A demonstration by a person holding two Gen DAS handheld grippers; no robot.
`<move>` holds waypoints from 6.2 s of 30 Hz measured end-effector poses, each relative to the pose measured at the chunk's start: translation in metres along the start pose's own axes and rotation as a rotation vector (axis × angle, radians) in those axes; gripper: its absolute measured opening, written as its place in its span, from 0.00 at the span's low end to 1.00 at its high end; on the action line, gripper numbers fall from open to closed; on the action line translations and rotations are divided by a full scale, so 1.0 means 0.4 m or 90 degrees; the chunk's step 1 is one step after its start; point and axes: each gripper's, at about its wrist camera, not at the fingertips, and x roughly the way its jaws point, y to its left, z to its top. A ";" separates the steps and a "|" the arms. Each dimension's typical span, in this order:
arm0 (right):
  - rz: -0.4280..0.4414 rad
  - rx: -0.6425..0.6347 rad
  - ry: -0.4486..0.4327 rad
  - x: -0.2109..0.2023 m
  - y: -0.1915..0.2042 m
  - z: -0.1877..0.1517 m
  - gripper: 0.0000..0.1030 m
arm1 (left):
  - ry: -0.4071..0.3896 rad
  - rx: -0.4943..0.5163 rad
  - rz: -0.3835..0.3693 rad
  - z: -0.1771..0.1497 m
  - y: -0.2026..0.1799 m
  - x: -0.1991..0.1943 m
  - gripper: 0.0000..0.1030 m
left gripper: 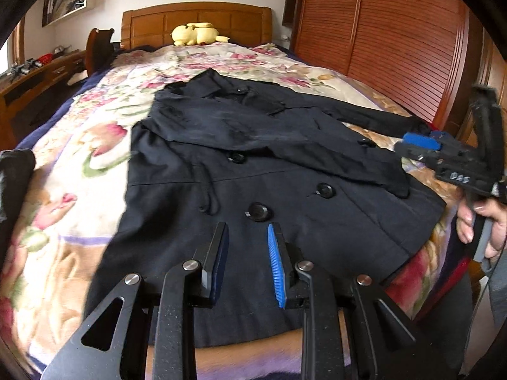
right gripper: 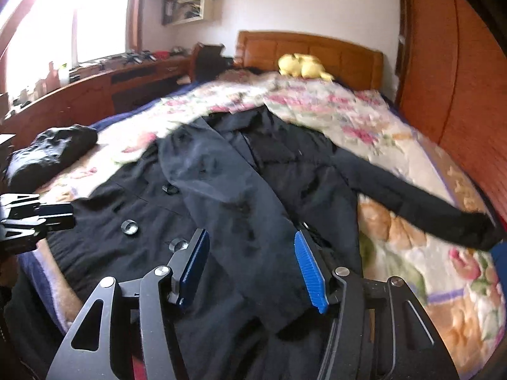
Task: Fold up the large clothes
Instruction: 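Move the right tool to the other sleeve cuff beside the blue cloth, then close the right tool on the sleeve cuff, then lift the sleeve across the coat body with the right tool and open it, then lower the left tool onto the coat side edge and close it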
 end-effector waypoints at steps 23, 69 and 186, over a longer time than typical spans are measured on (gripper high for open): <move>-0.053 0.067 0.073 -0.015 -0.212 -0.043 0.56 | 0.021 0.022 -0.044 0.033 -0.090 0.081 0.26; -0.390 0.294 0.287 0.226 -0.985 0.015 0.61 | 0.070 0.038 -0.007 -0.022 -0.114 0.170 0.26; -0.017 -0.010 0.101 0.302 -0.060 0.067 0.68 | 0.039 0.041 -0.009 -0.062 -0.004 -0.015 0.01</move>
